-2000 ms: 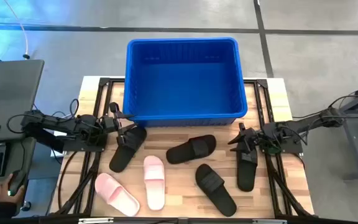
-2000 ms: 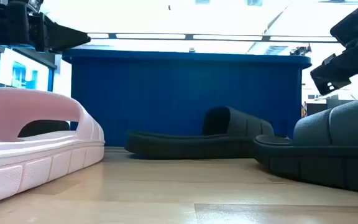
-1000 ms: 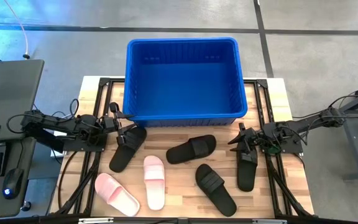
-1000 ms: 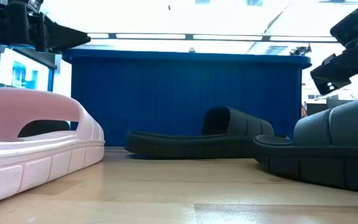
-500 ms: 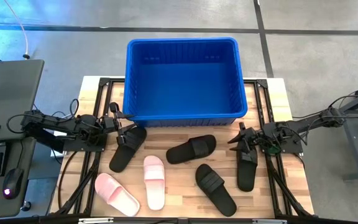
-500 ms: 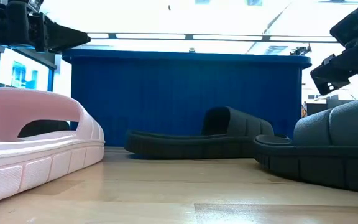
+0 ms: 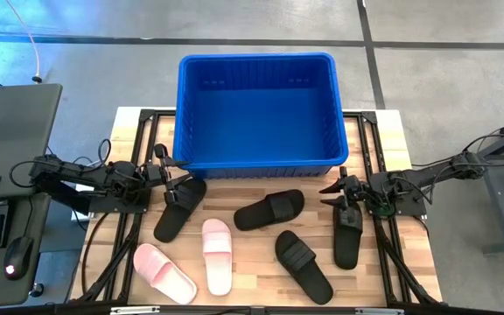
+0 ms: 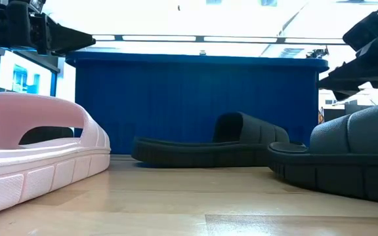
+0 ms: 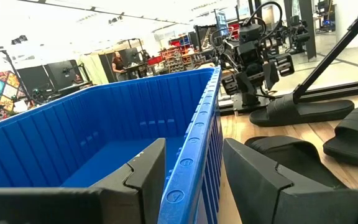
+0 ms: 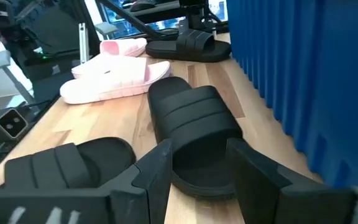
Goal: Pick and place slides into bin
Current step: Adjust the black slide
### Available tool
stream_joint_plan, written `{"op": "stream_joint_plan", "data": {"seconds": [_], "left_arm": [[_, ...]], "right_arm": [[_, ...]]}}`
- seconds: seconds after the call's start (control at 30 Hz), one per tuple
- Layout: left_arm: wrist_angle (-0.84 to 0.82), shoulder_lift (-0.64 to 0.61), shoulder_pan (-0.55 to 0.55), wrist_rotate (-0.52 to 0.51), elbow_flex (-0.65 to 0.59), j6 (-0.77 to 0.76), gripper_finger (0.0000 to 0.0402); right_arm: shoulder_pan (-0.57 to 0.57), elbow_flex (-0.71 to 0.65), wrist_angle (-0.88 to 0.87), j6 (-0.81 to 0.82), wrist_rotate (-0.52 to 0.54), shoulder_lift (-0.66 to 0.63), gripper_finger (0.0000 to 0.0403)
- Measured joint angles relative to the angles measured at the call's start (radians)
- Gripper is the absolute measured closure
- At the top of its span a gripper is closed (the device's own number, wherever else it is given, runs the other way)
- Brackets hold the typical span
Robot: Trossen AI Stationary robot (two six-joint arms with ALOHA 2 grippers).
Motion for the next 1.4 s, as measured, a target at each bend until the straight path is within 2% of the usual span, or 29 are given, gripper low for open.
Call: {"op": "stream_joint_plan", "data": {"seconds": [0.17,0.47,0.57,0.73,0.9,1.07,1.23,1.4], "left_arm": [[0.000,0.000,0.000,0.000,0.000,0.000,0.0252],[0.000,0.000,0.000,0.000,0.000,0.000,0.0252],[0.000,0.000,0.000,0.000,0.000,0.000,0.0252],[0.000,0.000,0.000,0.000,0.000,0.000,0.0252],[0.000,0.000,0.000,0.000,0.000,0.000,0.0252],[0.029,0.001,0.000,-0.003,-0.002,-0.004,0.0252],[0.096,0.001,0.000,0.031,0.000,-0.109,0.0252],[0.036,0.014,0.000,0.201,0.107,-0.141,0.0252]], "right_arm": [[0.000,0.000,-0.011,0.031,0.000,0.000,0.0258],[0.000,0.000,-0.012,0.226,0.012,0.000,0.0258],[0.000,0.000,0.007,0.340,0.018,0.000,0.0258],[0.000,0.000,0.110,0.409,0.147,0.000,0.0258],[0.000,0.000,0.339,0.341,0.188,0.000,0.0258],[0.002,0.012,0.610,0.215,0.098,0.000,0.0258],[0.002,0.135,0.564,0.139,0.052,0.053,0.0258],[0.002,0.358,0.351,0.146,0.038,0.204,0.0258]]}}
